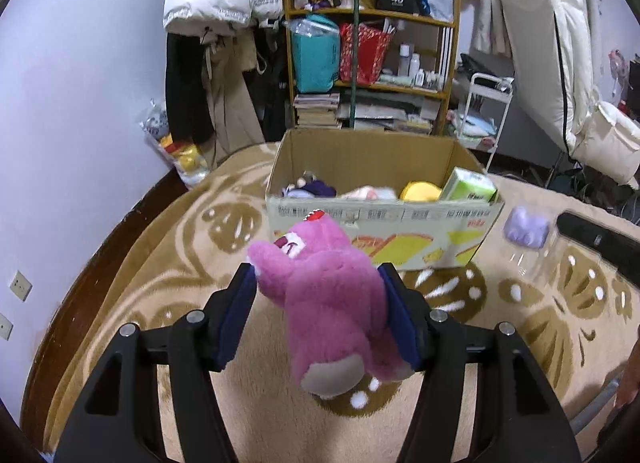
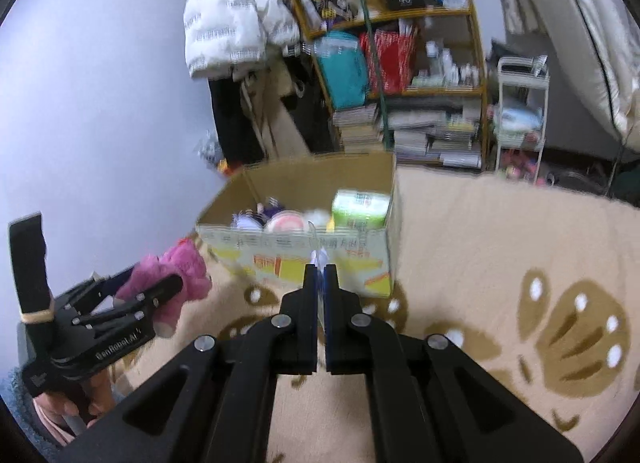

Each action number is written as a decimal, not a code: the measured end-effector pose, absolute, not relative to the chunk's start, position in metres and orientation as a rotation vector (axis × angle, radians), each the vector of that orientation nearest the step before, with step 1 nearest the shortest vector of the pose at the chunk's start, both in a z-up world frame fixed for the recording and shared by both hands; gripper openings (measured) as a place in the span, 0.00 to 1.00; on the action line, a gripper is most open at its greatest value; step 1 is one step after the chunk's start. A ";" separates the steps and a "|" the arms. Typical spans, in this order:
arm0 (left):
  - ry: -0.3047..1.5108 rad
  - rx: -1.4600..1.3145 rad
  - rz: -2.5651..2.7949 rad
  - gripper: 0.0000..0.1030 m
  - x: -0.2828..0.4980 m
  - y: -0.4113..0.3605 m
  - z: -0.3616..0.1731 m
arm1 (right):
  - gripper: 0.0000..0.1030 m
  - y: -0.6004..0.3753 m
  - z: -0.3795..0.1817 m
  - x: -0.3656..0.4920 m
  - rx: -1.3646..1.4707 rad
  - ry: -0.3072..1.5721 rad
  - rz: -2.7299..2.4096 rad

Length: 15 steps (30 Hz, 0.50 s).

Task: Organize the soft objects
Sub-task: 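Lift the bear and the clear container and carry both over the box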

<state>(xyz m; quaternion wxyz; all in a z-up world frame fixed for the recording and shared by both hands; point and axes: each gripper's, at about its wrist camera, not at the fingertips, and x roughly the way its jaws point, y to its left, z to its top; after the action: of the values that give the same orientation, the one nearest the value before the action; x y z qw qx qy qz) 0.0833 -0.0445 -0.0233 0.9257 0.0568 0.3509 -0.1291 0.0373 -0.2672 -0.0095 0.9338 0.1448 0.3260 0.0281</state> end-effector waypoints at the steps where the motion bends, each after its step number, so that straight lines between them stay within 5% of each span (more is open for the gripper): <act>1: 0.713 0.112 -0.267 0.56 0.084 -0.044 -0.021 | 0.03 -0.270 -0.002 0.037 0.298 0.643 0.057; 15: 0.579 0.113 -0.287 0.55 0.133 -0.065 0.021 | 0.03 -0.271 0.030 0.095 0.262 0.522 0.080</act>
<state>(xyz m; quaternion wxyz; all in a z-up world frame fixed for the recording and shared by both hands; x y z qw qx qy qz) 0.1333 -0.0648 0.0205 0.9466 0.0557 0.2845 -0.1408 0.0951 -0.2710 0.0305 0.9569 0.1290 0.2570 0.0394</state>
